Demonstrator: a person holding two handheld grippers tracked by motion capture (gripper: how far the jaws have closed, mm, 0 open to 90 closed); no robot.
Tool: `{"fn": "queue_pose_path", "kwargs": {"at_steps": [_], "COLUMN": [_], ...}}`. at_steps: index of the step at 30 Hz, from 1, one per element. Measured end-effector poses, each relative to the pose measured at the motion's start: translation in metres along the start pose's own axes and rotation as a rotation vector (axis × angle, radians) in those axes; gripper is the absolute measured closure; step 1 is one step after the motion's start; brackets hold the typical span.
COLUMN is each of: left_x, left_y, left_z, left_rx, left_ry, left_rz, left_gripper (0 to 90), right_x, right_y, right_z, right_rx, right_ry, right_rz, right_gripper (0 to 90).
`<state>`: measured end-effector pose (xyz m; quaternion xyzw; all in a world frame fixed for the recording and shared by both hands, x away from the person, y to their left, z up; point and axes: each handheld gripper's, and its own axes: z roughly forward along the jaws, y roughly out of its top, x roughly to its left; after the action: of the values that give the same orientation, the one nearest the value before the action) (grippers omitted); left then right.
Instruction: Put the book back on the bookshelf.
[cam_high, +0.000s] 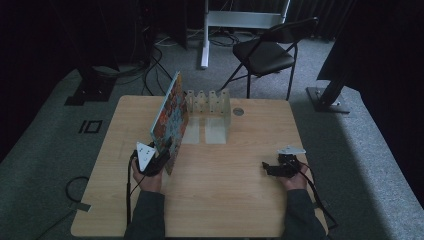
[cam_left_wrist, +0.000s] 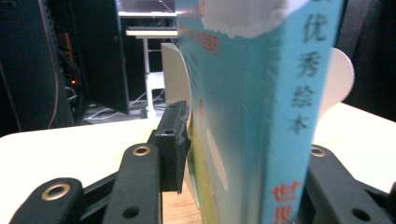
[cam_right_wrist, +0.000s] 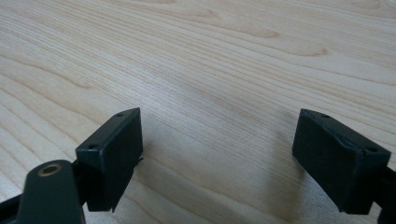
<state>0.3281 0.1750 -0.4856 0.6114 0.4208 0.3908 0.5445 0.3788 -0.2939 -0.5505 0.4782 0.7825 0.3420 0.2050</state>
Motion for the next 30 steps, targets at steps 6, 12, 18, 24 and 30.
{"fn": "queue_pose_path", "kwargs": {"at_steps": [6,12,18,24,30], "left_x": [0.002,0.007,0.013,0.021,0.024], "left_y": [0.0,0.0,-0.001,-0.002,-0.007], "left_z": [-0.008,-0.013,-0.016,-0.022,-0.028], "left_rx": [0.016,0.031,0.051,0.069,0.101], "left_ry": [-0.055,-0.102,-0.154,-0.169,-0.205], "left_rz": [0.036,0.053,0.07,0.08,0.111], "left_gripper": [57.1,54.8,54.1,52.9,52.3], "right_x": [0.0,0.0,0.0,0.0,0.0], "right_y": [0.0,0.0,0.0,0.0,0.0], "right_z": [0.0,0.0,0.0,0.0,0.0], "right_rx": [0.0,0.0,0.0,0.0,0.0], "right_ry": [0.001,0.001,0.001,0.001,0.001], "right_rz": [-0.001,-0.001,-0.001,-0.001,-0.001], "right_gripper": [16.0,16.0,16.0,16.0,16.0]}}
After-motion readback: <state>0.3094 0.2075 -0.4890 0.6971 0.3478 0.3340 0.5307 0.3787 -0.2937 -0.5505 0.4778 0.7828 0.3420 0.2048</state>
